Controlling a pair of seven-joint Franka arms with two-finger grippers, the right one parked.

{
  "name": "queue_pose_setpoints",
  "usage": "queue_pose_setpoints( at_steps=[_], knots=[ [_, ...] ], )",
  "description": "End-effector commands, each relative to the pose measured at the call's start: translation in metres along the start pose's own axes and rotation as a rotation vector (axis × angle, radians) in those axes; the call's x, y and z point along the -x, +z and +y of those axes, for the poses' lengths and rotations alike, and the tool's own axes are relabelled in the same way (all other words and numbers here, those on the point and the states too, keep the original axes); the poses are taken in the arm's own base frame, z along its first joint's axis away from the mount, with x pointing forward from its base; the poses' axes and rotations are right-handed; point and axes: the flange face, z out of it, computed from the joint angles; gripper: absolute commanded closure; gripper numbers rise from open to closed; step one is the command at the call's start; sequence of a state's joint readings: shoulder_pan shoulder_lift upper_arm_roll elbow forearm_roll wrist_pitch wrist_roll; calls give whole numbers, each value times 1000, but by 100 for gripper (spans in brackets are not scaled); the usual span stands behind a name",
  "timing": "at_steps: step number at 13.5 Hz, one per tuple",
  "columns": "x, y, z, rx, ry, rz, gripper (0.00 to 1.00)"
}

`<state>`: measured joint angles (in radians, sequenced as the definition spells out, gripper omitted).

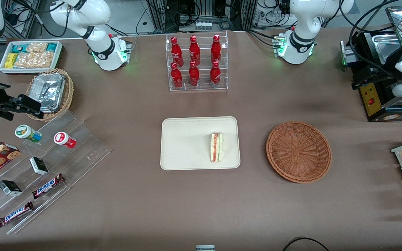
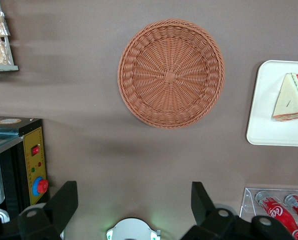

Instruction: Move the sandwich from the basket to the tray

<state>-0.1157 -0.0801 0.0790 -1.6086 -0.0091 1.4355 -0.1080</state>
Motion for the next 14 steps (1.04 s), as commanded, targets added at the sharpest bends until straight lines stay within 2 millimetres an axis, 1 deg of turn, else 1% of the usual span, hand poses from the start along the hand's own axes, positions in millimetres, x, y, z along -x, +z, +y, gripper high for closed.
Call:
queue_pose_setpoints(
  at_steps=[1, 2, 4, 7, 11, 12, 14],
  knots=[
    [4, -9, 3, 6, 17, -4, 0],
    [3, -10, -3, 7, 7, -3, 0],
    [4, -10, 3, 3, 12, -1, 0],
    [4, -10, -1, 2, 9, -2, 0],
    [9, -12, -5, -2, 4, -5, 0],
    [11, -9, -13, 0, -10, -21, 0],
    [14, -13, -16, -1, 37, -14, 0]
  ],
)
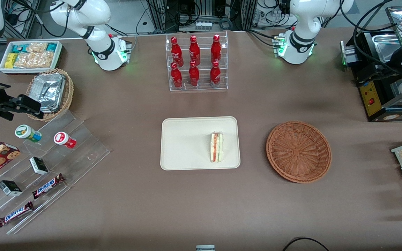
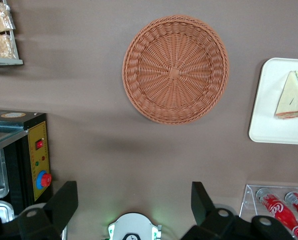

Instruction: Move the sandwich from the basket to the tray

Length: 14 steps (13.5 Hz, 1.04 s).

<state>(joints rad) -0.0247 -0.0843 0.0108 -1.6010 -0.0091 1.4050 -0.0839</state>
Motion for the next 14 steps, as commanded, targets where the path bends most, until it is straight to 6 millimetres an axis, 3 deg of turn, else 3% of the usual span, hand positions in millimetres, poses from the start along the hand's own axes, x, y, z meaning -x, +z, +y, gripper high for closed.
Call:
queue_pose_setpoints(
  at_steps=[1, 10, 14],
  knots=[
    [9, -10, -6, 4, 39, 7, 0],
    [4, -9, -3, 4, 31, 15, 0],
    [-19, -8, -3, 4, 25, 19, 0]
  ],
)
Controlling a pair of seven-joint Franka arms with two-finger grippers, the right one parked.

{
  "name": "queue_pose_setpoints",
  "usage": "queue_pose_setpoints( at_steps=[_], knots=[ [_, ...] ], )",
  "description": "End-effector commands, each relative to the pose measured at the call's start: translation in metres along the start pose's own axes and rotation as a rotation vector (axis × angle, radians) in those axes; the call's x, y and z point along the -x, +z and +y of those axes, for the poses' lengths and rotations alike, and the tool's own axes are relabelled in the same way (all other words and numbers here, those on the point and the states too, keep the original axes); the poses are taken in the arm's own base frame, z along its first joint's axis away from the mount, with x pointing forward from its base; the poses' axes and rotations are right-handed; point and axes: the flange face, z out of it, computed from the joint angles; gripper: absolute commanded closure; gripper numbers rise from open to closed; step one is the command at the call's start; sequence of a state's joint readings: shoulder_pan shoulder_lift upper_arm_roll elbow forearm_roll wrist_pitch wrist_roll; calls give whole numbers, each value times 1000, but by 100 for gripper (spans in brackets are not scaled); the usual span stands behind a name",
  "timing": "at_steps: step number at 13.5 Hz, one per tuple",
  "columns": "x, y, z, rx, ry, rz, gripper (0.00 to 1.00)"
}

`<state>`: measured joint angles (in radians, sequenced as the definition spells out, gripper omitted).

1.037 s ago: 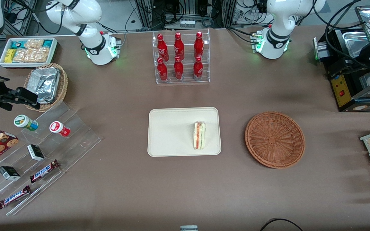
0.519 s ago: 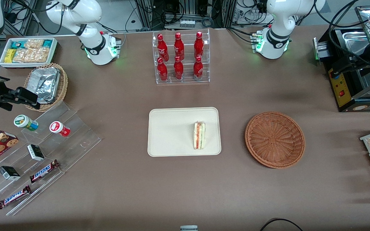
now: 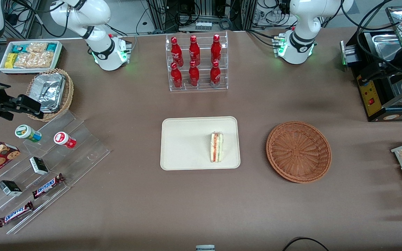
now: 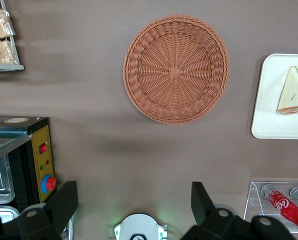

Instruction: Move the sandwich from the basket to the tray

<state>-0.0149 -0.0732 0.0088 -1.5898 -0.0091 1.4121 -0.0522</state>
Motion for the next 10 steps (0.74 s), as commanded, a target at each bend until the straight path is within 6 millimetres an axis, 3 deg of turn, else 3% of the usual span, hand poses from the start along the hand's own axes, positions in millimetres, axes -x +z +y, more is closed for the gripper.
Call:
queue_pose_setpoints(
  at_steps=[1, 4, 7, 10],
  knots=[
    [-19, -9, 1, 4, -1, 20, 0],
    [-18, -10, 3, 0, 3, 22, 0],
    [1, -18, 4, -2, 8, -4, 0],
    [1, -6, 10, -6, 20, -30, 0]
  ],
)
